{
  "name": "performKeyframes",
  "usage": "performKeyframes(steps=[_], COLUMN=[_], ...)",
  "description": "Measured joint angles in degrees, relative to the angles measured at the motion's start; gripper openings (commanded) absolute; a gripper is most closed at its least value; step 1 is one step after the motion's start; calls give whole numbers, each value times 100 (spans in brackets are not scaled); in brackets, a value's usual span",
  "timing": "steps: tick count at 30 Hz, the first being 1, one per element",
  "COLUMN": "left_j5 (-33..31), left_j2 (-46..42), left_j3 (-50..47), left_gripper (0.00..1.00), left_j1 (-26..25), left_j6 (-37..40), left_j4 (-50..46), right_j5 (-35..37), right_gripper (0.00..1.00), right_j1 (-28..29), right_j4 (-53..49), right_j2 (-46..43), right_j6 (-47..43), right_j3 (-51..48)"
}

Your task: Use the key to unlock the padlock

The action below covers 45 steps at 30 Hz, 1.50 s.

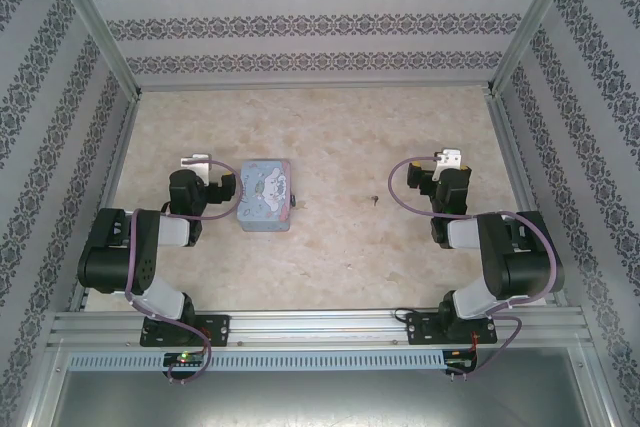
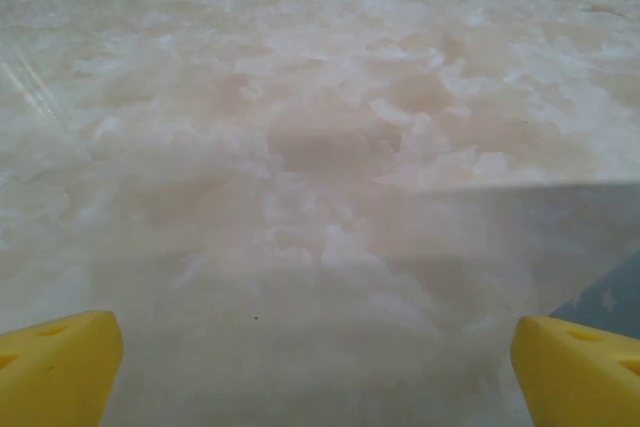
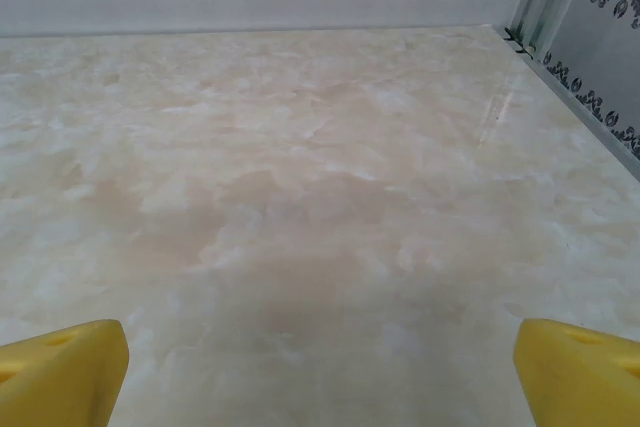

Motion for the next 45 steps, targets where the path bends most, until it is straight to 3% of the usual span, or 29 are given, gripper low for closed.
performKeyframes(steps=[30, 38, 45], left_j5=[-13, -415, -258], left_j2=[-11, -796, -1305], left_j3=[2, 813, 2026], left_gripper=[100, 100, 100], left_j1=[0, 0, 0], left_j6=[-7, -203, -1086], left_j4=[-15, -1504, -3357], right_j5=[-2, 48, -1056], right_gripper=[98, 98, 98], right_j1=[-9, 166, -345], right_j4=[-52, -2256, -3263], right_j2=[-33, -1631, -2212], right_j6=[-2, 214, 1886], right_j3=[0, 970, 1403])
